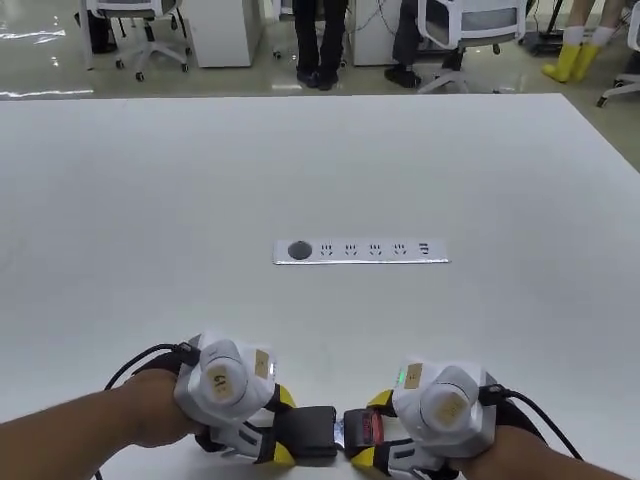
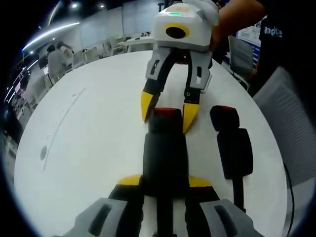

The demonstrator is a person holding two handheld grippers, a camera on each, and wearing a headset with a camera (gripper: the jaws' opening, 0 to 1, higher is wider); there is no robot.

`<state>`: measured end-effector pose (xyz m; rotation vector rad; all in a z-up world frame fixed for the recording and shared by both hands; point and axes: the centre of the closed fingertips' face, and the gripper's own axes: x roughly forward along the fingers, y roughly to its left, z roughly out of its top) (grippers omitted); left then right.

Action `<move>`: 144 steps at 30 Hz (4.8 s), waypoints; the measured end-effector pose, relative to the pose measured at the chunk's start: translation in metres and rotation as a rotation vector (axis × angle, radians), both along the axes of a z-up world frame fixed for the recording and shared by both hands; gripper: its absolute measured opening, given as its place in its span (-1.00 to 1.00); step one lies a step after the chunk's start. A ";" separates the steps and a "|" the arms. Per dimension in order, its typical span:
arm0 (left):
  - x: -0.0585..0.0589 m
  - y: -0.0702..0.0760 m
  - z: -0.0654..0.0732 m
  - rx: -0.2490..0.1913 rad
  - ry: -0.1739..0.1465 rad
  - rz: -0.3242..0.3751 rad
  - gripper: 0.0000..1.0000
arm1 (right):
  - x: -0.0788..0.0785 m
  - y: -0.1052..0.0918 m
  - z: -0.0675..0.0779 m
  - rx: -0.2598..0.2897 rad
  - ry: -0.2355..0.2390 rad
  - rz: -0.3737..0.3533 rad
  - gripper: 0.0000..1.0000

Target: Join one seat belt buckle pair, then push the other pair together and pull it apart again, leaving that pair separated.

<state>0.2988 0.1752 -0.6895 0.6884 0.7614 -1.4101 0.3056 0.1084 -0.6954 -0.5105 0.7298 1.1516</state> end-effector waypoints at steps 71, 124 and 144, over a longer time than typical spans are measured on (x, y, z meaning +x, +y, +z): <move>0.000 0.000 0.000 -0.016 0.013 0.003 -0.35 | -0.014 -0.136 0.004 0.001 -0.001 -0.051 -0.30; 0.016 0.017 0.045 -0.214 -0.028 0.484 0.63 | -0.007 -0.146 0.048 0.144 -0.170 -0.465 0.57; -0.022 0.069 0.090 -0.350 -0.075 0.816 0.89 | -0.039 -0.131 0.103 0.290 -0.251 -0.684 0.74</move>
